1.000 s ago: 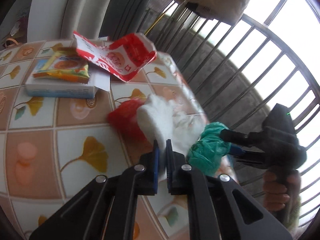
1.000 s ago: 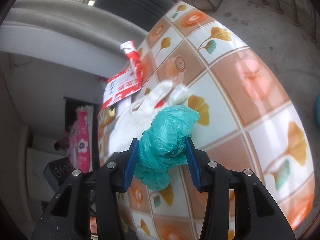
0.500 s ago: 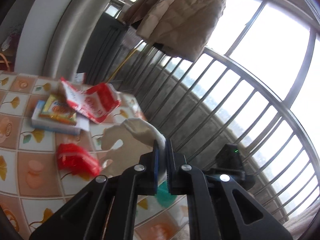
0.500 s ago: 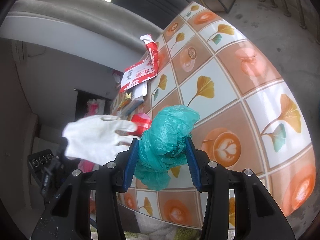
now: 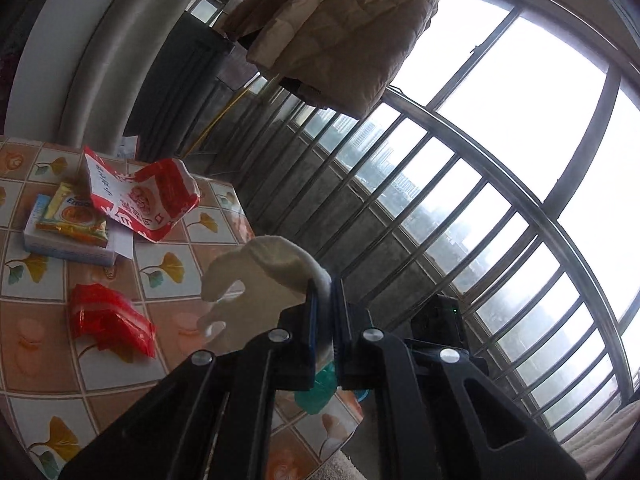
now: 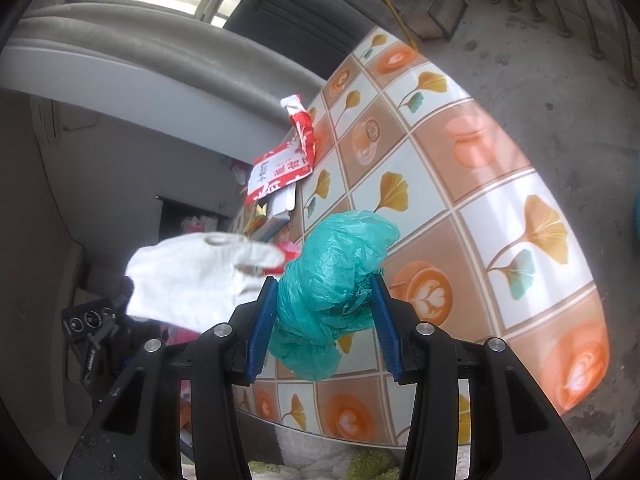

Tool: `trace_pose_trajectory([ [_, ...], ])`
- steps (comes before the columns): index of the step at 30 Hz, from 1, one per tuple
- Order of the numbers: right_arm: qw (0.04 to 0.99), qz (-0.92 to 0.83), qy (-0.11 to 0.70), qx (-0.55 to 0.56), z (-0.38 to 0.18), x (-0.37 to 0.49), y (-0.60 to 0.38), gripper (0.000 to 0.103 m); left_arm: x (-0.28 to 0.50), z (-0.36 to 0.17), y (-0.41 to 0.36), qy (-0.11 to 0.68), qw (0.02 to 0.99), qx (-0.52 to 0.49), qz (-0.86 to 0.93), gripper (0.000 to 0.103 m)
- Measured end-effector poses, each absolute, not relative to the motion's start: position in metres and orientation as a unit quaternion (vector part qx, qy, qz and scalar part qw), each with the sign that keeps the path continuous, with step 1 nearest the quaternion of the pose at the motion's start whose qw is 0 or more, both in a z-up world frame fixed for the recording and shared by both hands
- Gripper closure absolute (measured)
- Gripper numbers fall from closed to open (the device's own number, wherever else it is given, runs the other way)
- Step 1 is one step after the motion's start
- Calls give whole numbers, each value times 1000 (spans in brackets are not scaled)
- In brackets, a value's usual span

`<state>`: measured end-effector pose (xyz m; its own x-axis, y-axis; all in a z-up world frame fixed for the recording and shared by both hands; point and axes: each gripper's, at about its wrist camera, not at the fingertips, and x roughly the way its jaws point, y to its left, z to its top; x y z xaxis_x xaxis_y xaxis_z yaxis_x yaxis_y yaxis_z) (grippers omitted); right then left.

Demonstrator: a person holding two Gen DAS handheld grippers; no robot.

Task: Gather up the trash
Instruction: 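Carry both bags over the wastebasket and open both grippers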

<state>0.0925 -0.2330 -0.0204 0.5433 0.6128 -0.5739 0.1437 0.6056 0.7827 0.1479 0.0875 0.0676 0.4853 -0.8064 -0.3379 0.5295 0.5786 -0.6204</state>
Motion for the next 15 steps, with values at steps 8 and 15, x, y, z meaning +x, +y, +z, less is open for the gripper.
trace_pose_trajectory([
  [8, 784, 133, 415, 442, -12, 76, -268, 60, 150, 86, 42, 307, 824, -189, -437, 97],
  [15, 806, 53, 351, 474, -3, 32, -344, 60, 166, 91, -46, 333, 783, -158, -502, 97],
])
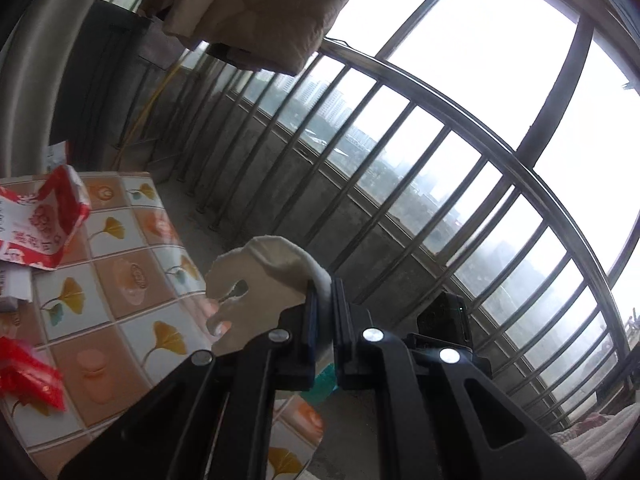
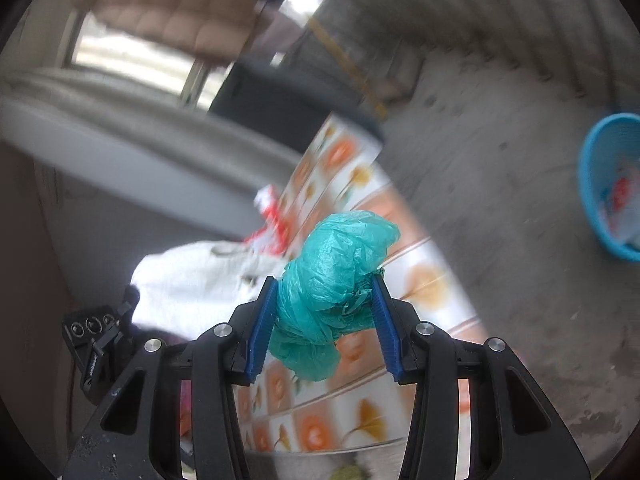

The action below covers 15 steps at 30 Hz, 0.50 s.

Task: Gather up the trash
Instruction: 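Carry both bags over the wastebasket and open both grippers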

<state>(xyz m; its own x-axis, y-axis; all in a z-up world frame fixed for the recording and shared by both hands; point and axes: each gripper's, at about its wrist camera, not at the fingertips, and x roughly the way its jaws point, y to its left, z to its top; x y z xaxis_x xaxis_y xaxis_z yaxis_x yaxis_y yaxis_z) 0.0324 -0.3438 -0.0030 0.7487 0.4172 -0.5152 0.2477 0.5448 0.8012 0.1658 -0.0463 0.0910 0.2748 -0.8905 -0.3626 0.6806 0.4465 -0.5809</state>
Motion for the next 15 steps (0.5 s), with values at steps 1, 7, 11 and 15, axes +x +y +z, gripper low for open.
trace_pose_trajectory([
  [1, 809, 34, 340, 479, -2, 23, -356, 60, 167, 91, -62, 339, 772, -156, -515, 97],
  [7, 814, -134, 295, 483, -10, -43, -442, 60, 171, 84, -172, 376, 728, -95, -565, 97],
  [11, 793, -221, 294, 487, -35, -68, -481, 60, 176, 55, -271, 445, 685, -21, -576, 97],
  [15, 764, -269, 300, 503, -72, -78, -514, 59, 174, 19, -354, 468, 667, 51, -577, 97],
])
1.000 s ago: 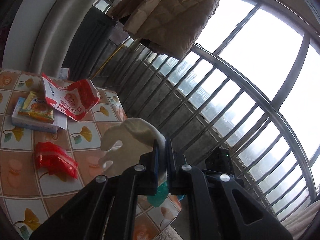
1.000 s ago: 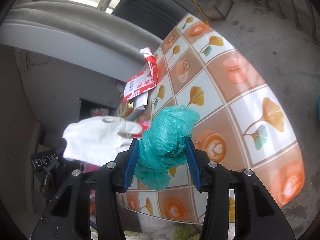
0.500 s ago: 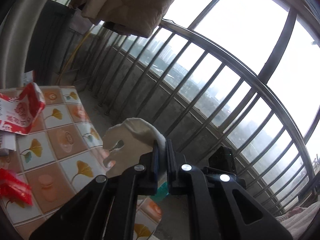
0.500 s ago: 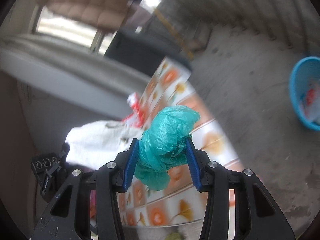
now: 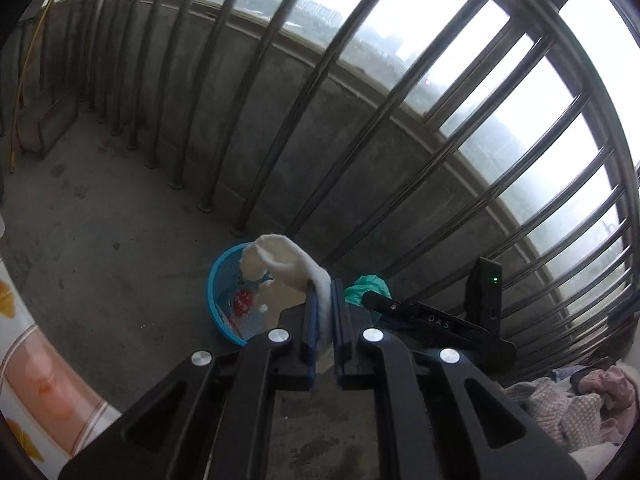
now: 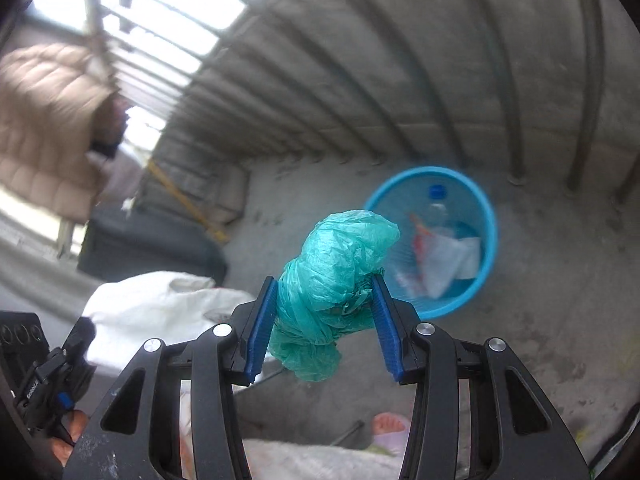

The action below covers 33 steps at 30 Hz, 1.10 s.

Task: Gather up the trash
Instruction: 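Carry both bags over the wastebasket and open both grippers, then return to the table and grasp the red wrapper with the left gripper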

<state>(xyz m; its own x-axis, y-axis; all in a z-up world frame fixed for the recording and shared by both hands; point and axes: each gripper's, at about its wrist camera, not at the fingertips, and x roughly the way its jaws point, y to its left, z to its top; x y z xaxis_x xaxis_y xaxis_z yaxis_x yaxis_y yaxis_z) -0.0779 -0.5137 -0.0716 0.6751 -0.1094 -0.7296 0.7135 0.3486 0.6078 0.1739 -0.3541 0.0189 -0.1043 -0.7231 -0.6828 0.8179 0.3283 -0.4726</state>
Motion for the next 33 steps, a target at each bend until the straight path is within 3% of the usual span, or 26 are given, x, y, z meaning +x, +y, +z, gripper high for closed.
trace_pose_trajectory([
  [5, 737, -301, 316, 515, -116, -75, -542, 56, 178, -35, -426, 496, 655, 111, -559, 95],
  [7, 721, -309, 336, 521, -138, -70, -555, 41, 183, -60, -446, 521, 642, 123, -549, 72],
  [8, 708, -316, 347, 528, -153, -67, -561, 37, 187, -75, -455, 542, 636, 130, -534, 47],
  [9, 698, -322, 353, 533, -162, -69, -565, 36, 191, -85, -462, 557, 636, 132, -518, 40],
  [13, 657, -352, 362, 560, -186, -86, -572, 36, 205, -92, -457, 578, 646, 107, -487, 33],
  [21, 688, -359, 355, 521, -149, -110, -540, 32, 191, -28, -385, 490, 708, 99, -499, 9],
  [27, 730, -371, 365, 443, -102, -99, -506, 22, 159, 17, -301, 418, 752, 101, -500, 6],
  [33, 782, -368, 374, 335, -47, -67, -455, 11, 149, 35, -207, 410, 783, 33, -466, 6],
])
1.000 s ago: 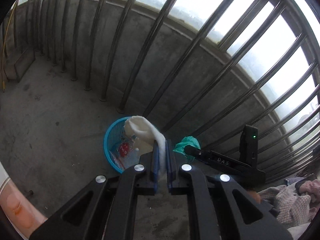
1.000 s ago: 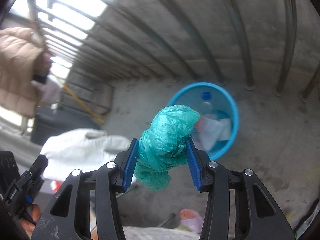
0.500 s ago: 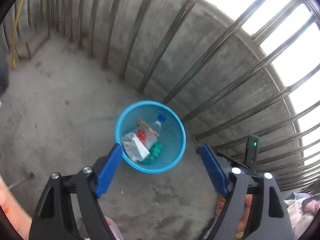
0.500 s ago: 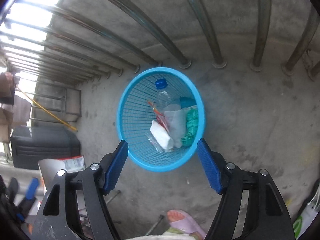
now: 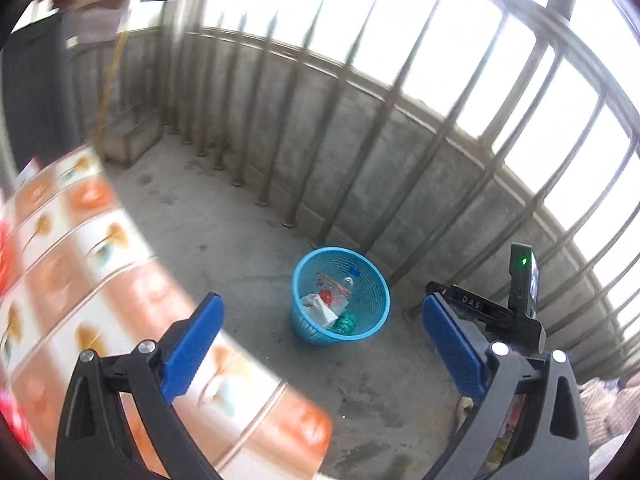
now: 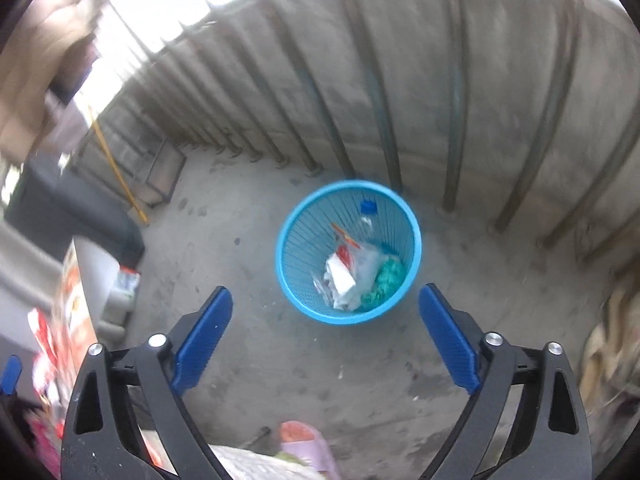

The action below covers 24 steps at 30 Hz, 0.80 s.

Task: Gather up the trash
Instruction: 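Return to the table and grasp the red wrapper with the left gripper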

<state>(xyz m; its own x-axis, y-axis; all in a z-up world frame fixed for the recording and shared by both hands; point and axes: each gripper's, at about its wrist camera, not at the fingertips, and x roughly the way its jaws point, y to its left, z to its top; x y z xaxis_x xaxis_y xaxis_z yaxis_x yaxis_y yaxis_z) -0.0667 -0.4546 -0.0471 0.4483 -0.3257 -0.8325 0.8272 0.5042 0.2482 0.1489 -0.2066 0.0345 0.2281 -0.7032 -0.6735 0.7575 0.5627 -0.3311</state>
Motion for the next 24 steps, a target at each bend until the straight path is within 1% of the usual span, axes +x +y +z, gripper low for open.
trace_pose_trajectory([
  [2, 800, -353, 376, 307, -32, -54, -435, 8, 147, 37, -174, 401, 795, 17, -454, 6],
  [5, 821, -333, 380, 266, -19, -37, -411, 8, 143, 38, -119, 384, 825, 0, -413, 6],
  [8, 848, -314, 380, 196, -6, -20, -378, 8, 143, 33, -66, 375, 848, -15, -374, 6],
  [12, 888, -246, 369, 120, 5, 5, -331, 8, 152, 24, 12, 371, 862, -86, -334, 6],
  [15, 907, -176, 369, 100, 8, 27, -298, 8, 159, 14, 60, 361, 882, -120, -277, 6],
  [20, 916, -85, 385, 70, 10, 62, -240, 8, 181, -4, 113, 359, 900, -146, -200, 6],
  [24, 903, -21, 421, 82, 7, 90, -204, 8, 209, -17, 120, 374, 899, -126, -191, 6],
])
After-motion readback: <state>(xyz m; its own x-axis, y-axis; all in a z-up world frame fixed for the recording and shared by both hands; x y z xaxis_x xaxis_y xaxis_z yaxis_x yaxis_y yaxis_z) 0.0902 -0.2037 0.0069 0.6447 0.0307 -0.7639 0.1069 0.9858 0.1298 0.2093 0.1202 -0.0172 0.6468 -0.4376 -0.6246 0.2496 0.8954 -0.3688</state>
